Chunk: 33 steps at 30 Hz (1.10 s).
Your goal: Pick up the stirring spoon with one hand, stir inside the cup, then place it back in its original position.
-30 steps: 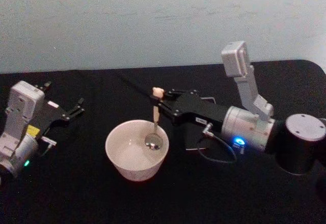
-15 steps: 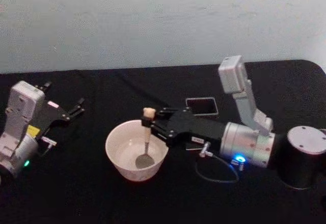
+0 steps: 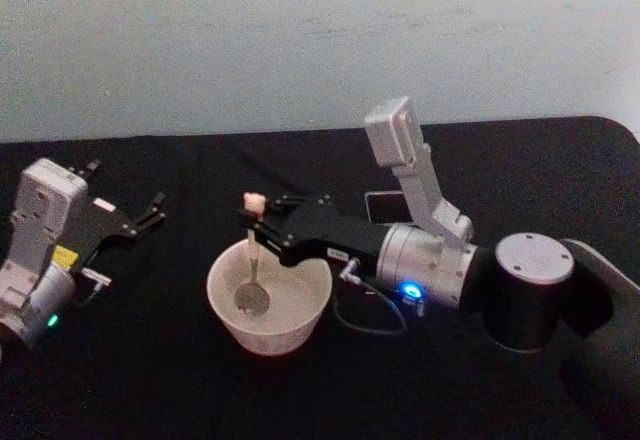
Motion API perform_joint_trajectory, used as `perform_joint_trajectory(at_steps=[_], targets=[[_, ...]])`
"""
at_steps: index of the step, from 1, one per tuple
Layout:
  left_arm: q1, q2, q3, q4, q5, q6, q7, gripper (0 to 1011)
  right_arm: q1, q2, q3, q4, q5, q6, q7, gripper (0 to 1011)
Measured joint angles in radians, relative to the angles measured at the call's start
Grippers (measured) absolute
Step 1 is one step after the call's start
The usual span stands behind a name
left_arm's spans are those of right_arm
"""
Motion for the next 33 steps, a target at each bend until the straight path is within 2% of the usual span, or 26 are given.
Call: perform_joint_trajectory(at_steps=[3, 6, 13, 20, 24, 33], targets=[[0.000, 0.000, 0.000, 0.000, 0.000, 0.000, 0.000, 1001, 0.021, -0.026, 0.011, 0.038, -0.008, -0.003, -0.019, 215], [0.000, 0.000, 0.000, 0.000, 0.000, 0.000, 0.000, 1001, 0.030, -0.036, 0.018, 0.058, -0.013, -0.005, -0.027, 215], [0.000, 0.000, 0.000, 0.000, 0.000, 0.000, 0.000, 1001, 0.034, -0.035, 0.047, 0.079, -0.020, -0.008, -0.035, 215], [0.000, 0.000, 0.000, 0.000, 0.000, 0.000, 0.000, 1001, 0.002, 0.006, 0.082, 0.041, -0.008, -0.007, -0.027, 215], [0.000, 0.000, 0.000, 0.000, 0.000, 0.000, 0.000, 1001, -0.033, 0.049, 0.095, -0.012, 0.012, 0.001, -0.001, 215], [0.000, 0.000, 0.000, 0.000, 0.000, 0.000, 0.000, 1001, -0.094, 0.123, 0.089, -0.121, 0.058, 0.009, 0.056, 215]])
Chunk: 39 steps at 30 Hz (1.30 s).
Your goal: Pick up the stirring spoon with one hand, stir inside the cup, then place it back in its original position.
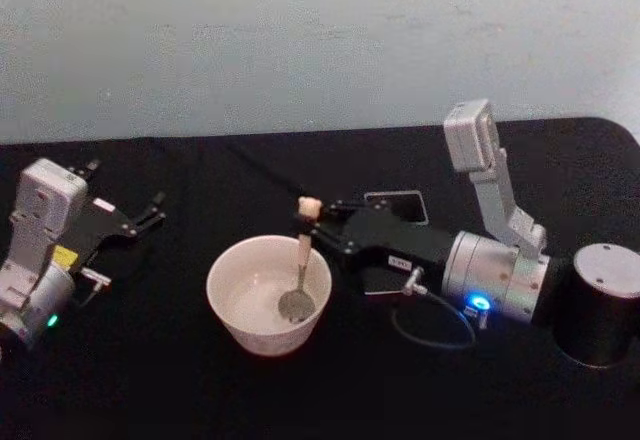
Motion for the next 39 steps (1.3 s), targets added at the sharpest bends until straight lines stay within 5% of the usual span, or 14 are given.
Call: perform_joint_trajectory(at_steps=[10, 19, 25, 31, 39], targets=[[0.000, 0.000, 0.000, 0.000, 0.000, 0.000, 0.000, 1001, 0.006, 0.000, -0.054, -0.016, 0.006, 0.000, 0.018, 215], [0.000, 0.000, 0.000, 0.000, 0.000, 0.000, 0.000, 1001, 0.070, -0.079, -0.098, 0.066, -0.041, -0.016, -0.019, 215], [0.000, 0.000, 0.000, 0.000, 0.000, 0.000, 0.000, 1001, 0.115, -0.151, -0.083, 0.146, -0.067, -0.016, -0.088, 215], [0.000, 0.000, 0.000, 0.000, 0.000, 0.000, 0.000, 1001, 0.138, -0.185, -0.058, 0.198, -0.091, -0.020, -0.130, 215], [0.000, 0.000, 0.000, 0.000, 0.000, 0.000, 0.000, 1001, 0.121, -0.158, -0.020, 0.182, -0.105, -0.019, -0.128, 215]])
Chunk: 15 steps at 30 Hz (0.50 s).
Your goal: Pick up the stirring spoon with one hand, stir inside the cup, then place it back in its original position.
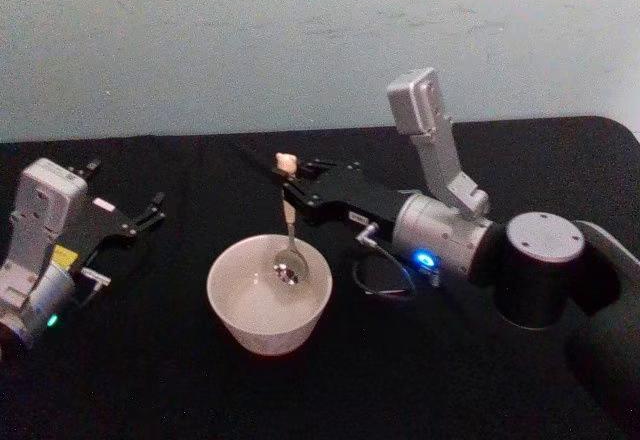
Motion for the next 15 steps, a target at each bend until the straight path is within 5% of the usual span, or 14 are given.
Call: perform_joint_trajectory(at_steps=[15], targets=[[0.000, 0.000, 0.000, 0.000, 0.000, 0.000, 0.000, 1002, -0.111, 0.129, 0.020, -0.187, 0.064, 0.044, 0.091, 215]])
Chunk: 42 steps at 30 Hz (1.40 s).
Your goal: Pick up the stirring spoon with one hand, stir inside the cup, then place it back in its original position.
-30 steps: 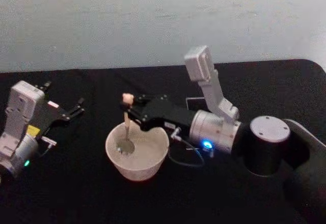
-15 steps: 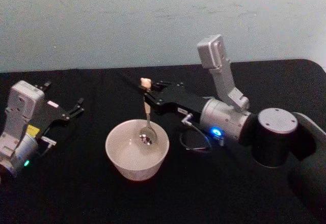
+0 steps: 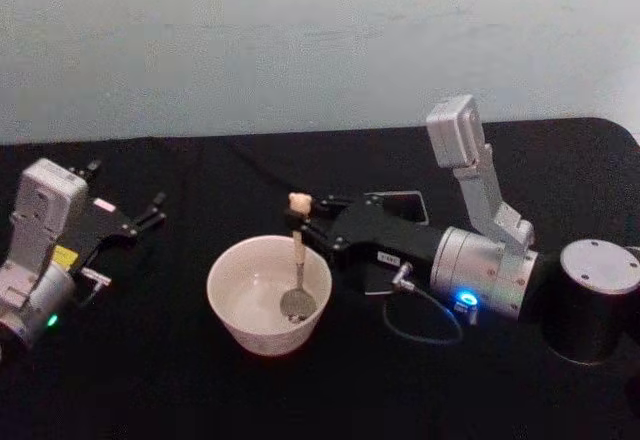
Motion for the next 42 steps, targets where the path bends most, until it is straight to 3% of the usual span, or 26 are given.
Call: perform_joint_trajectory(at_steps=[7, 24, 35, 42], targets=[[0.000, 0.000, 0.000, 0.000, 0.000, 0.000, 0.000, 1001, -0.013, 0.015, -0.018, -0.033, 0.022, 0.005, 0.006, 215], [0.000, 0.000, 0.000, 0.000, 0.000, 0.000, 0.000, 1001, 0.011, -0.010, -0.020, -0.032, 0.053, 0.005, -0.042, 215], [0.000, 0.000, 0.000, 0.000, 0.000, 0.000, 0.000, 1001, 0.018, -0.018, 0.036, -0.043, 0.105, 0.013, -0.098, 215], [0.000, 0.000, 0.000, 0.000, 0.000, 0.000, 0.000, 1002, 0.016, -0.002, 0.103, -0.066, 0.178, 0.023, -0.131, 215]])
